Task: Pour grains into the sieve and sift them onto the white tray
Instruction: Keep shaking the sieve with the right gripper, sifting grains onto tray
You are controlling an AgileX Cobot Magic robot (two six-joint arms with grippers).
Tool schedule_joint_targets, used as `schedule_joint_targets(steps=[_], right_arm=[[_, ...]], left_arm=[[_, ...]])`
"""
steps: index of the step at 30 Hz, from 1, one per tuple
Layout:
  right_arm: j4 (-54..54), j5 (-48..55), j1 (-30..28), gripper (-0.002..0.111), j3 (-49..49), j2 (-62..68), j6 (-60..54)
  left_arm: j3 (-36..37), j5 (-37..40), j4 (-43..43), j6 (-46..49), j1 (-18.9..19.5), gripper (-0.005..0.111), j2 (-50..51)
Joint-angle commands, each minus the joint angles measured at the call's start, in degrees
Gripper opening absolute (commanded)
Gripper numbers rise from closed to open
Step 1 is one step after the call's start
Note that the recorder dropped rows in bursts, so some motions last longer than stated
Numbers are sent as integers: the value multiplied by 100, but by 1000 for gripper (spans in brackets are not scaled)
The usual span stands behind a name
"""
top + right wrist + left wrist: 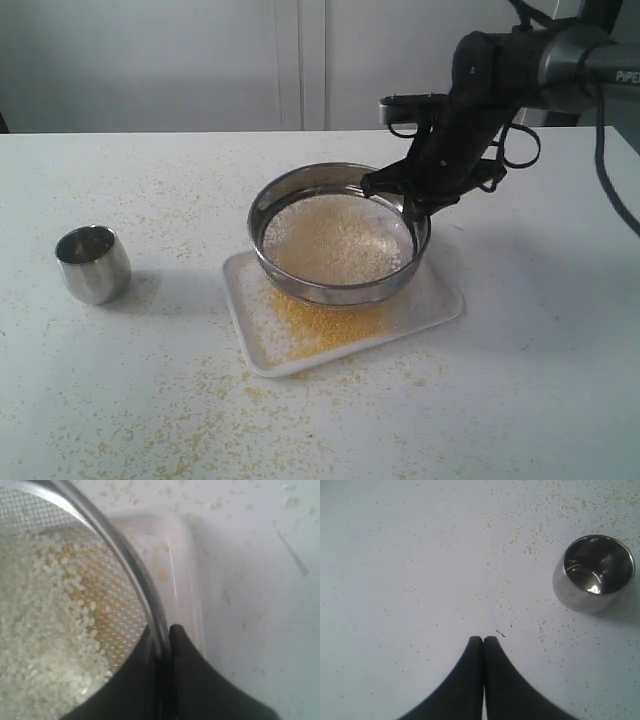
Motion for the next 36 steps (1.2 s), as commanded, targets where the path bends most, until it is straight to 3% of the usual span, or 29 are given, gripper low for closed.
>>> schedule_joint_targets(steps=[1,3,4,6,8,9,12,13,17,19,20,21,22,25,26,28,29,30,31,34,35,36], right_arm=[[456,415,86,0,-42,-96,-1951],[-235,-74,-29,0,-42,-96,653],[-273,-115,-60,0,-42,-96,1331],[347,43,-1,0,-42,-96,-82],[853,671,70,0,-42,-96,-2688],[625,631,70,0,-42,-96,-2477],[-105,19,-97,0,-42,-84,1050],[52,6,-111,0,-42,-84,1054],[1372,787,24,0,-53,-96,-3116],[830,261,-53,0,-53,-96,-1710],[565,-44,-120,0,-41,-96,24],[558,-149,-145,0,-41,-96,895],[733,-176,-145,0,-41,-96,716],[1501,575,44,0,-73,-109,-2867],[1230,641,57,0,-46,-123,-3191],[327,96,-17,0,-47,-123,-972],[-150,-73,-51,0,-44,-98,984],[-140,-101,-51,0,-44,-98,1397],[152,-111,-34,0,-44,-88,800],[1184,615,143,0,-44,-111,-2683],[1017,768,174,0,-44,-111,-3075],[769,536,161,0,-44,-111,-2467]], left_arm=[[44,14,42,-16,12,1,-38],[44,14,42,-16,12,1,-38],[44,14,42,-16,12,1,-38],[44,14,42,-16,12,1,-38],[44,14,42,-16,12,1,-38],[44,14,42,-16,12,1,-38],[44,14,42,-16,12,1,-38],[44,14,42,-16,12,1,-38],[44,14,42,-16,12,1,-38],[44,14,42,-16,12,1,-38],[44,14,42,-16,12,1,-38],[44,14,42,-16,12,1,-38],[44,14,42,-16,12,1,-38],[44,14,42,-16,12,1,-38],[44,14,42,-16,12,1,-38],[44,14,42,-16,12,1,-38],[44,14,42,-16,12,1,-38],[44,14,42,-16,12,1,-38],[44,14,42,-16,12,1,-38],[44,14,42,-16,12,1,-38],[44,14,42,-16,12,1,-38],[44,14,42,-16,12,1,-38]])
